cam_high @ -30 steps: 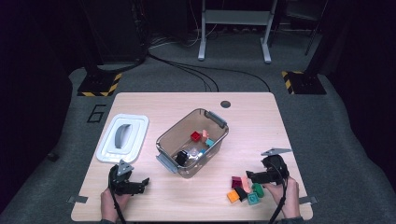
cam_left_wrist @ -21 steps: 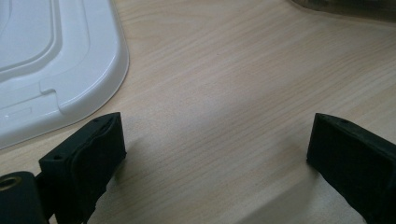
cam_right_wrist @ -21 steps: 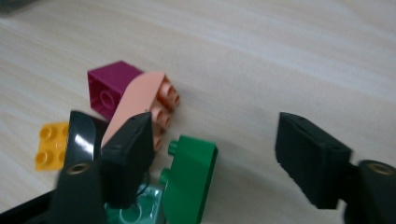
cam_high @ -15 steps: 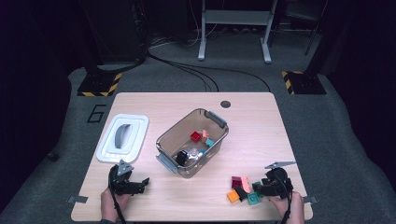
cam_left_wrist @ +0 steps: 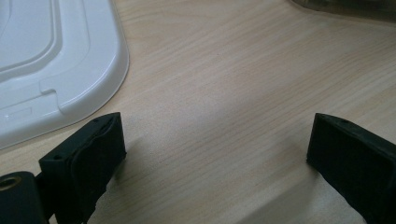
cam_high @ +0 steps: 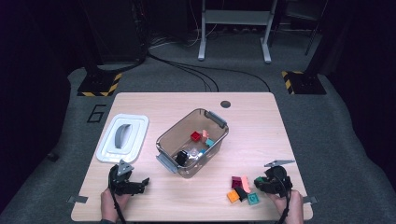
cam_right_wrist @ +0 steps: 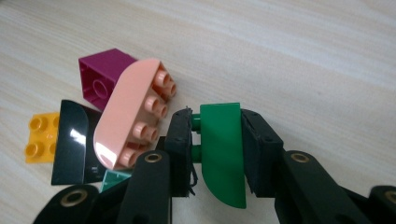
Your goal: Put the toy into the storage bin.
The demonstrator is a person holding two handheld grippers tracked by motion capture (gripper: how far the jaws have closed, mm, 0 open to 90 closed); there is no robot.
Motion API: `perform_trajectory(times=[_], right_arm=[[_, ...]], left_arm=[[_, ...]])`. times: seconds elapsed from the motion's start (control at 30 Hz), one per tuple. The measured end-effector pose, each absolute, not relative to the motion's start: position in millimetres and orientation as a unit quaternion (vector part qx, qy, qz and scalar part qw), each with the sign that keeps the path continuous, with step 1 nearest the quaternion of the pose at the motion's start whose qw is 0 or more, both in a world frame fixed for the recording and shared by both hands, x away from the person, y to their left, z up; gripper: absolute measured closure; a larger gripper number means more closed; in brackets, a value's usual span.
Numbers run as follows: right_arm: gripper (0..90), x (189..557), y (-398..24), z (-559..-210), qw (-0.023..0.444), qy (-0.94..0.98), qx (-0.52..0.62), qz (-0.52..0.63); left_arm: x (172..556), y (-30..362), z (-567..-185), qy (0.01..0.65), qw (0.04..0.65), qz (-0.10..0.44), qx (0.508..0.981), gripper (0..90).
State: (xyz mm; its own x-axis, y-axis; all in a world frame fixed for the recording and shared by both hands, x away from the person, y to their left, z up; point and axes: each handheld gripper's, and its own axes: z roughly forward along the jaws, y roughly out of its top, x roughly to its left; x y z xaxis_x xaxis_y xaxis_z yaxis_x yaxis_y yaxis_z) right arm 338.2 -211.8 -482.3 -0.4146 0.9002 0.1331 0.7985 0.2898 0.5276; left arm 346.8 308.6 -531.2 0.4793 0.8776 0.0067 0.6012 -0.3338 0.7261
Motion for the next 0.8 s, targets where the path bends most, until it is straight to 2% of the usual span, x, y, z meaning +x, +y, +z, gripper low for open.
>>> perform_trajectory(times=[0.8], right_arm=[[66.4, 389, -185, -462, 0.14, 0.801, 0.492, 0.312]], left_arm=[[347, 309, -531, 0.467, 0.339, 0.205, 0.791, 4.1]])
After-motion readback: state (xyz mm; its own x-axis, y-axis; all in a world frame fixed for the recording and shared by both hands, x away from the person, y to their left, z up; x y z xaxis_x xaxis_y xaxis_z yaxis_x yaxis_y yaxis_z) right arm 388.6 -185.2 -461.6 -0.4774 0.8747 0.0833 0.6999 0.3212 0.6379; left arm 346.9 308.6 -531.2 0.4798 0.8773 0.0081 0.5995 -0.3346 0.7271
